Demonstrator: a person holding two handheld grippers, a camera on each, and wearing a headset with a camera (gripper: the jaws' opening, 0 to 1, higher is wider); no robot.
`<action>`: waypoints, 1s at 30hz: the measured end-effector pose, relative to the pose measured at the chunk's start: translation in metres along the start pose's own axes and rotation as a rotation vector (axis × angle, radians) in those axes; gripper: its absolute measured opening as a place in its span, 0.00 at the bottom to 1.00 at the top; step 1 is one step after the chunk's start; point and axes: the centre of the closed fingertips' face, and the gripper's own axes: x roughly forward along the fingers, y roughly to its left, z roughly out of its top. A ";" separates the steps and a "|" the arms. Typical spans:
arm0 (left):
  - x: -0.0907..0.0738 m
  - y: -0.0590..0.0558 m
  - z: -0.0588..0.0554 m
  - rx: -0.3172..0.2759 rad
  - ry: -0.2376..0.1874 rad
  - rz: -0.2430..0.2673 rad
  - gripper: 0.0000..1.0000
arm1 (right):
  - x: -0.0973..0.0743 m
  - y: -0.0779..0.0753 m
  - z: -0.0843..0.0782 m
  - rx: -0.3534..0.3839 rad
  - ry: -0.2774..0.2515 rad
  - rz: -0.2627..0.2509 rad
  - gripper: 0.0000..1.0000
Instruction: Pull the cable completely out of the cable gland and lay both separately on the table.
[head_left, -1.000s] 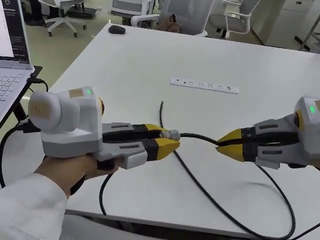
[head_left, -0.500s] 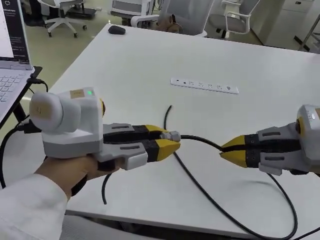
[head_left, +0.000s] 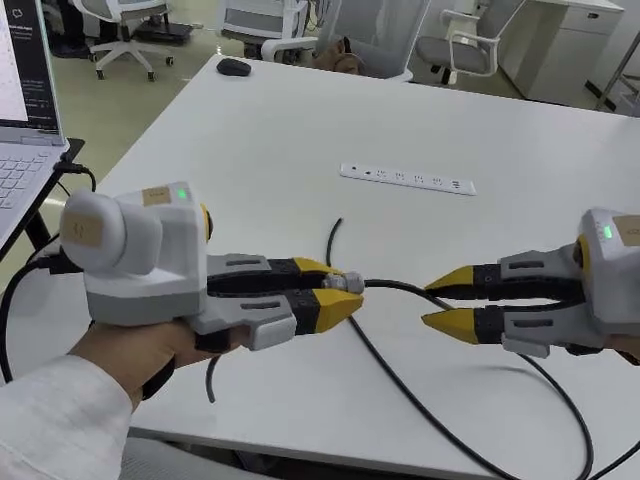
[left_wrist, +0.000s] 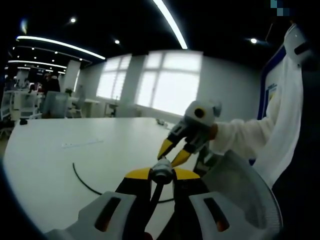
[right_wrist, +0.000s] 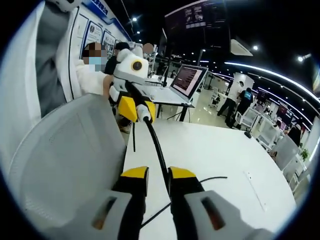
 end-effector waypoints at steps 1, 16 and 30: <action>0.000 -0.001 -0.001 0.005 0.004 -0.001 0.17 | 0.001 0.000 0.004 -0.005 -0.009 0.004 0.15; 0.001 -0.005 -0.004 0.025 0.024 -0.022 0.17 | 0.027 0.015 0.038 -0.095 -0.066 0.119 0.06; -0.003 0.002 -0.004 0.000 0.020 0.000 0.17 | 0.028 0.011 0.036 -0.057 -0.078 0.117 0.04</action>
